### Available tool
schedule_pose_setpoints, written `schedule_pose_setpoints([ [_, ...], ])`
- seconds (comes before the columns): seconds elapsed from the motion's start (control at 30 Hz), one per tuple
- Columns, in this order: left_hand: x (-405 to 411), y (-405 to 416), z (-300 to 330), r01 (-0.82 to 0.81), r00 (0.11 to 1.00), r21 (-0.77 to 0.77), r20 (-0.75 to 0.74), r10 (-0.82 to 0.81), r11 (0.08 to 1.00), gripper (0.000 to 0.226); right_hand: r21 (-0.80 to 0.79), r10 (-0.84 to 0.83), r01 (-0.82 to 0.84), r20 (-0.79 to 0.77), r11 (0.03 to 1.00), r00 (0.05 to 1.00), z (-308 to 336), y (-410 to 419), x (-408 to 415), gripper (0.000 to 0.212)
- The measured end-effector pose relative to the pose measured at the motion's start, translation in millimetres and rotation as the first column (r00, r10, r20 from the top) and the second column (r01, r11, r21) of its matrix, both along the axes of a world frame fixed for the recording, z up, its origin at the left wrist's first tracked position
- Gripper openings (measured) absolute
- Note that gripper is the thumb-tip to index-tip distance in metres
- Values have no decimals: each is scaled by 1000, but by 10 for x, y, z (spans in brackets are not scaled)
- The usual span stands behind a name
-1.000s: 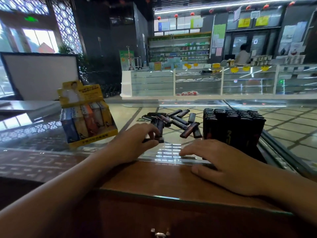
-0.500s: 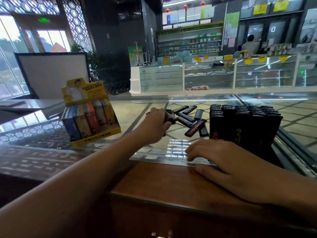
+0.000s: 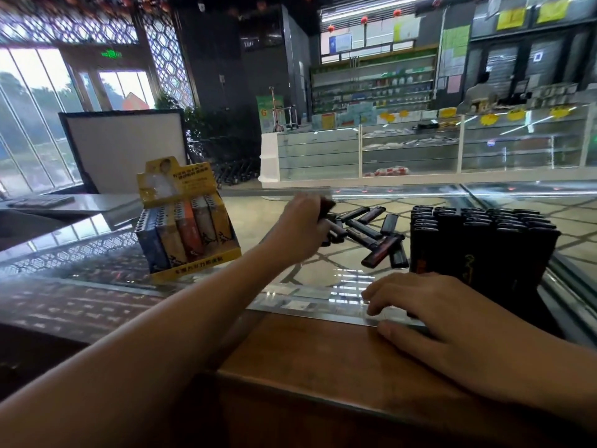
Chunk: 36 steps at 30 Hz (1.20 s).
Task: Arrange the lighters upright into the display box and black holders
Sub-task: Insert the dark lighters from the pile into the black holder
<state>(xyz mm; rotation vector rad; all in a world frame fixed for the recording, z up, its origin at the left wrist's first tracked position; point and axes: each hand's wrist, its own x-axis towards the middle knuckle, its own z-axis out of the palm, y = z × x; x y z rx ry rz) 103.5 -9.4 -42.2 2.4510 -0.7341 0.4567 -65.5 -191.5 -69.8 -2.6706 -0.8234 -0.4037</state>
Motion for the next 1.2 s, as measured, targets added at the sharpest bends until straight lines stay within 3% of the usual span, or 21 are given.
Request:
schedule_pose_setpoints([
  [0.23,352,-86,-18,-162,948,91,-261,180,983,27,-1,-9,9,-12,1000,1000,16,11,-20,19],
  [0.4,413,-37,-81,-153,931,13,-333,149,988,43,9,1,-1,-30,1000,1000,43,4,-30,21],
  [0.53,409,-4,-33,-46,905,-25,-423,32,999,42,22,25,-24,-49,999,998,36,-15,-8,14],
  [0.8,332,41,3,101,946,127,-319,-55,987,59,15,41,-40,-44,999,998,-3,-41,29,12],
  [1.07,353,173,-22,133,978,243,-188,-88,961,49,26,33,-31,-60,999,998,-8,-45,20,18],
  [1.2,318,237,16,153,975,238,-197,-106,959,49,25,17,-16,-44,1000,999,7,-36,-2,16],
])
